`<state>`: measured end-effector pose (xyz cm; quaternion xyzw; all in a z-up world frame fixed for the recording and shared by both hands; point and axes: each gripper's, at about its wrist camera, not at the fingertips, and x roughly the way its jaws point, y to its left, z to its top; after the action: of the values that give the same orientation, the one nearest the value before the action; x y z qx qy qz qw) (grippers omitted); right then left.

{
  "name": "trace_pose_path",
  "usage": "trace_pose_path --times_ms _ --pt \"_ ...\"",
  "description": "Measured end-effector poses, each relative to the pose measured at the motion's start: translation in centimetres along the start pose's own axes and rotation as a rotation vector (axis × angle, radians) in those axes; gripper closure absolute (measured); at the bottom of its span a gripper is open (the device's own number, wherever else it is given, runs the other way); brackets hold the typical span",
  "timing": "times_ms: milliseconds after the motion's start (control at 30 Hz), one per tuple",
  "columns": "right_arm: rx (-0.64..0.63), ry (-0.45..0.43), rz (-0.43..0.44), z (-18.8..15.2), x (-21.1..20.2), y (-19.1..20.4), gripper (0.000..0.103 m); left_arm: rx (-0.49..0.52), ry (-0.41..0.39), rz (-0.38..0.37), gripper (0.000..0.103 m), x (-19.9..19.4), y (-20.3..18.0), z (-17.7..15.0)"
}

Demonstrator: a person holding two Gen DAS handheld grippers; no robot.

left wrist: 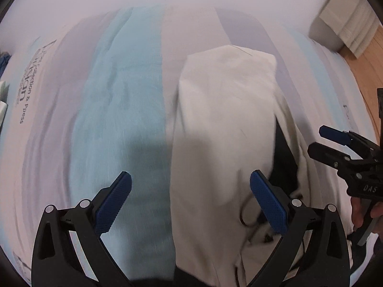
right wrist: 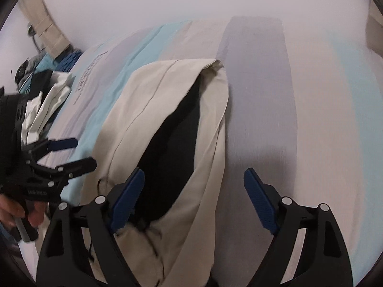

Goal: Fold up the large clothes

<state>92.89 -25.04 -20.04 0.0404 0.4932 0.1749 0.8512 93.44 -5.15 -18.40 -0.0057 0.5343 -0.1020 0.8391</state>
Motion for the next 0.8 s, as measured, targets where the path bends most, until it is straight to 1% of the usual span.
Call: trace_pose_path --times_ms 167,267,367,433,500,533,667,767,800 --pt "0.014 0.003 0.004 1.9 2.2 -0.7 0.027 0.010 -0.010 -0.007 0.006 1.3 0.2 1.2" --pt "0.024 0.011 0.019 2.6 3.2 -0.9 0.029 0.006 -0.007 -0.024 0.006 2.0 0.5 1.6" --pt "0.020 0.019 0.022 3.1 3.9 -1.0 0.033 0.004 -0.003 -0.019 0.007 2.5 0.6 1.7" --pt "0.016 0.027 0.022 3.4 4.4 -1.1 0.034 0.000 -0.006 -0.030 0.007 2.7 0.8 1.9" --pt "0.011 0.039 0.026 3.6 5.0 -1.0 0.038 -0.002 -0.006 -0.032 0.008 3.0 1.0 2.1" --pt "0.008 0.042 0.027 3.7 5.2 -1.0 0.040 -0.004 -0.010 -0.038 0.008 3.2 1.3 2.3" --pt "0.018 0.050 0.043 4.5 6.2 -1.1 0.040 -0.023 -0.010 -0.085 0.009 4.2 1.9 3.2" --pt "0.037 0.056 0.047 5.1 7.1 -1.6 0.047 -0.036 0.008 -0.096 0.014 5.2 2.2 4.1" --pt "0.041 0.061 0.049 5.3 7.4 -1.7 0.048 -0.036 0.012 -0.098 0.019 5.5 2.3 4.2"
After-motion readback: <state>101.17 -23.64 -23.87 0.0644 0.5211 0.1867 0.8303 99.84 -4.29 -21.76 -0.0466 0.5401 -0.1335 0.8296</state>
